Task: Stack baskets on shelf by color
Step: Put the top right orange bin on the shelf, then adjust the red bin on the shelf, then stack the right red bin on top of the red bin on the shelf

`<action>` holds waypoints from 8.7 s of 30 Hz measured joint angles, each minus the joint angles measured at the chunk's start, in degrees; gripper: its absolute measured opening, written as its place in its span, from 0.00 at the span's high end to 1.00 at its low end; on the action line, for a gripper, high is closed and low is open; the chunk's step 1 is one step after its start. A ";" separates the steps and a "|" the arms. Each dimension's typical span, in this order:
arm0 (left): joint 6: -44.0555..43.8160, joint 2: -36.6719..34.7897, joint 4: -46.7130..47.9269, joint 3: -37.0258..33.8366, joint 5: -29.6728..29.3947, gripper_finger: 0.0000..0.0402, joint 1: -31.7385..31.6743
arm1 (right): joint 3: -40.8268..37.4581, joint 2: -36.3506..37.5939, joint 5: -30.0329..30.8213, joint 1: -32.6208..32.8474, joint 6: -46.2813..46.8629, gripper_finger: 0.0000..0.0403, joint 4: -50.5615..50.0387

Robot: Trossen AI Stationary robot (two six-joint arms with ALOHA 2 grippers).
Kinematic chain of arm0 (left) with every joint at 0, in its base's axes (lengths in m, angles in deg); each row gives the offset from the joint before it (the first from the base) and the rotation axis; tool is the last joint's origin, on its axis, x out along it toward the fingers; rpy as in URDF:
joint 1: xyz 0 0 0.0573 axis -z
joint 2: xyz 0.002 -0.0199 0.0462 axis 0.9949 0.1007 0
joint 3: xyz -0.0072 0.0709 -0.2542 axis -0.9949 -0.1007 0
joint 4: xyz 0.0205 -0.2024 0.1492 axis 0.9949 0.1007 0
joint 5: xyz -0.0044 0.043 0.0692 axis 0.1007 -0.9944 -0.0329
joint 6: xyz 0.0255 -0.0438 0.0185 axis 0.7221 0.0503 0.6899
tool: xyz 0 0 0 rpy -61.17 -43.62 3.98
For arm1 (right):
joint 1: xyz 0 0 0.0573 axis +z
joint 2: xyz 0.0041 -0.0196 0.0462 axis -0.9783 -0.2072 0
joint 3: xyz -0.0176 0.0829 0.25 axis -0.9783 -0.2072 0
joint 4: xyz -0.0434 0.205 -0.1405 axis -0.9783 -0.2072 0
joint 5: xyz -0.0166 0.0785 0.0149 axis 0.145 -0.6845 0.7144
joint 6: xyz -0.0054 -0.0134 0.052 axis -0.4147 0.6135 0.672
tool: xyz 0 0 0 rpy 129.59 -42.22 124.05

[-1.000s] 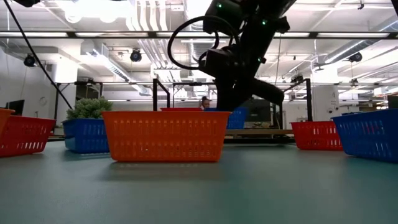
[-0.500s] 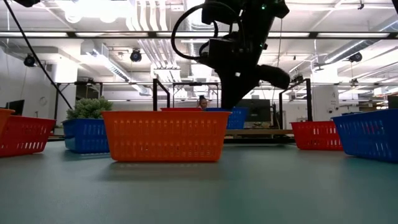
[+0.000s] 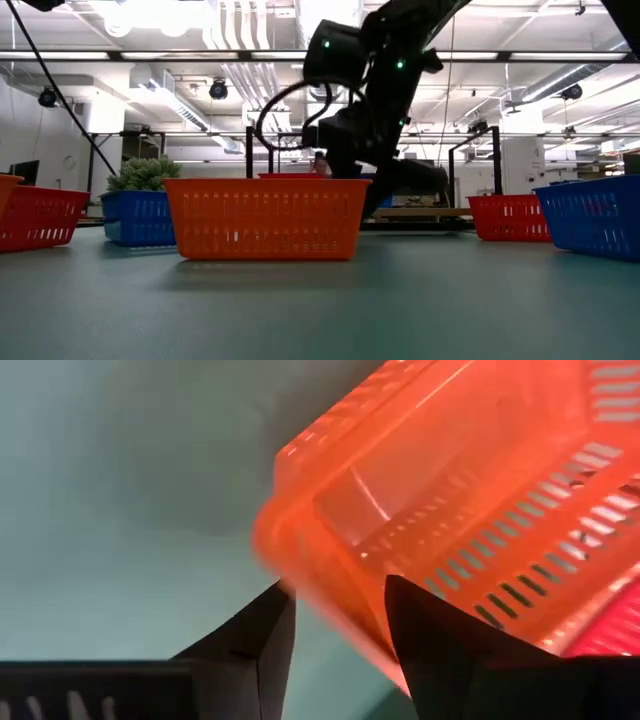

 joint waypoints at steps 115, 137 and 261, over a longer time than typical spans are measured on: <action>0.15 0.00 0.02 -0.13 0.01 0.78 0.02 | -5.02 14.95 -3.16 -25.56 29.13 0.85 -22.62; 0.11 0.00 0.00 -0.13 0.01 0.78 0.02 | 9.42 16.44 -6.79 -19.63 43.93 0.79 -17.52; -3.33 0.00 -0.23 -0.13 0.02 0.78 0.01 | -26.69 23.65 -6.61 16.16 47.50 0.98 41.35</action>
